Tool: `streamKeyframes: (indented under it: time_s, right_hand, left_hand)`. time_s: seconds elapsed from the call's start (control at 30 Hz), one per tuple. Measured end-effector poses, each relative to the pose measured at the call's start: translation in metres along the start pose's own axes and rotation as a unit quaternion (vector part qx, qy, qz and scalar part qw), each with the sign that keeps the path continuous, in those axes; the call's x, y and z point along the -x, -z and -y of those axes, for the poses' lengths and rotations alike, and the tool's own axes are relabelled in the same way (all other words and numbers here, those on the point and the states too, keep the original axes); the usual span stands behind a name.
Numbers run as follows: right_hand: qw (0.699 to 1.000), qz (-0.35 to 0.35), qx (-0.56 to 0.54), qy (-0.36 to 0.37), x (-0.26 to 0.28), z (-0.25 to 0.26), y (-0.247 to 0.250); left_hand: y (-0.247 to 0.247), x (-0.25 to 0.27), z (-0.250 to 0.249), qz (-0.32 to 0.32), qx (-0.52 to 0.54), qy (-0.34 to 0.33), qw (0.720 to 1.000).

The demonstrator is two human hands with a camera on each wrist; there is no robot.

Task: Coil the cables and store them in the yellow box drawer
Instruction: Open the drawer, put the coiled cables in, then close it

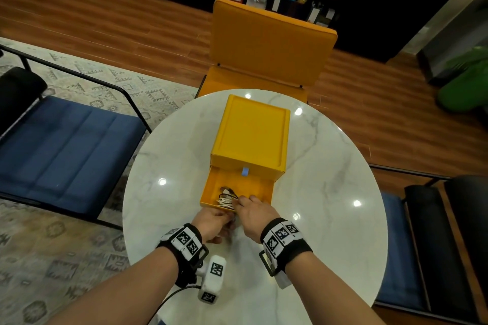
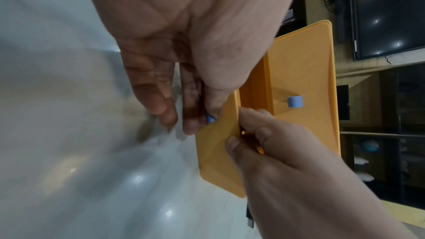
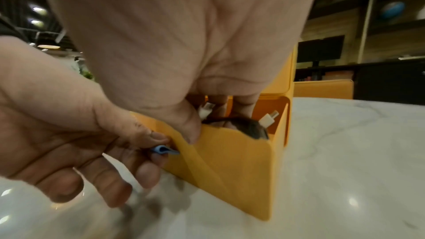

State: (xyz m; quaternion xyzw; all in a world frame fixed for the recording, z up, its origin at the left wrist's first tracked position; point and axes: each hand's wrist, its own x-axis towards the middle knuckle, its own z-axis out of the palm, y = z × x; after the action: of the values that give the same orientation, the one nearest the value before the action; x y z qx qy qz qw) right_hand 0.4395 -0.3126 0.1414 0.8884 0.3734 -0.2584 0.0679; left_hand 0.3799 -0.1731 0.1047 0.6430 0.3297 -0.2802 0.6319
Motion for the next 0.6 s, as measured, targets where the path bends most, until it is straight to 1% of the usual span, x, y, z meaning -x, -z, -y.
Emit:
streamKeyframes:
  time_s: [0.07, 0.2, 0.33, 0.37, 0.47, 0.6]
  right_hand:
    - [1.0, -0.014, 0.006, 0.009, 0.002, -0.004, -0.001]
    - [0.999, -0.026, 0.022, 0.019, 0.001, -0.009, 0.006]
    - [0.999, 0.038, 0.009, 0.019, -0.006, -0.008, 0.017]
    - [0.999, 0.043, 0.008, 0.016, -0.007, -0.007, 0.017]
    - [0.999, 0.031, 0.006, 0.008, -0.008, -0.006, 0.016]
    - [0.999, 0.016, 0.032, -0.005, -0.007, -0.001, 0.013]
  left_hand:
    - [0.0, 0.0, 0.0, -0.004, -0.012, -0.001, 1.0]
    - [-0.001, 0.002, -0.001, -0.003, -0.002, -0.005, 1.0]
    - [-0.001, 0.002, -0.004, 0.005, 0.004, -0.004, 1.0]
    - [0.0, 0.002, -0.004, 0.005, 0.003, -0.003, 1.0]
    - [0.001, 0.0, -0.003, 0.007, -0.001, -0.004, 1.0]
    - [0.001, -0.003, -0.001, -0.003, -0.018, -0.005, 1.0]
